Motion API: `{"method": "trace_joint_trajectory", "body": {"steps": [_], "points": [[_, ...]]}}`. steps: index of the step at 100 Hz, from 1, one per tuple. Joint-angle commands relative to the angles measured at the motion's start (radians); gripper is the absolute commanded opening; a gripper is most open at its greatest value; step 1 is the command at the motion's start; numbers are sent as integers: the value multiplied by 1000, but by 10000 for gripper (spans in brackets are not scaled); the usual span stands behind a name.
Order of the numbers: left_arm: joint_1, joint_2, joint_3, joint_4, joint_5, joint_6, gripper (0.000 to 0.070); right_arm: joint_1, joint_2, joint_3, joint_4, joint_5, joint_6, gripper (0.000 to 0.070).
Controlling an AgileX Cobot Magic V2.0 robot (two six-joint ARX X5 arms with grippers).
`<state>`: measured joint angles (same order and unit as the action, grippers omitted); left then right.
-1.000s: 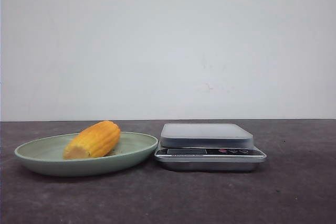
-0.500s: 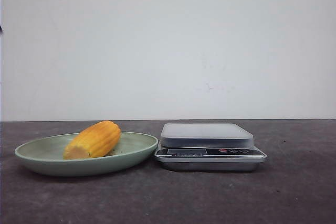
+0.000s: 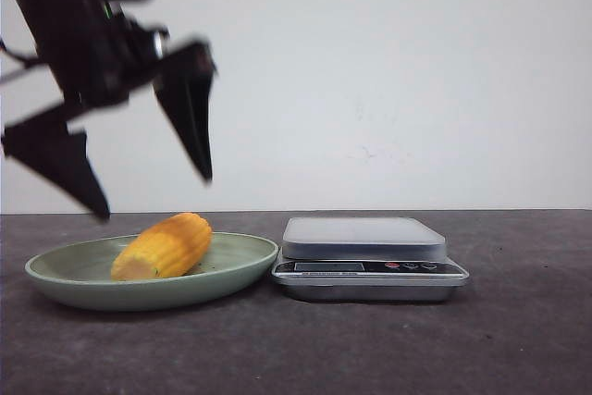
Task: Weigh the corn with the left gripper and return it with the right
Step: 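Lower the open left gripper over the corn cob on the plate, then close the left gripper on the corn cob and lift it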
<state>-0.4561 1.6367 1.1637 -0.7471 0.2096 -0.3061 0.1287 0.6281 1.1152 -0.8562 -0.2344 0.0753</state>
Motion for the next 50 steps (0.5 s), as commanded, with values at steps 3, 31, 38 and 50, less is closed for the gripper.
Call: {"method": "trace_joint_trajectory", "body": {"steps": [3,31,38,50], "points": [[-10,56,11,17,-8,-1,661,1,4,10,-1,0,3,700],[-22,113,13,29,-7,2,3,14,4,10,-27,8,1,700],[-22,103,16,29,-2,7,0,18,4,10,-28,11,-3,700],[-23,53,26,32,17,11,0,21,4,10,-28,32,-4,700]]}}
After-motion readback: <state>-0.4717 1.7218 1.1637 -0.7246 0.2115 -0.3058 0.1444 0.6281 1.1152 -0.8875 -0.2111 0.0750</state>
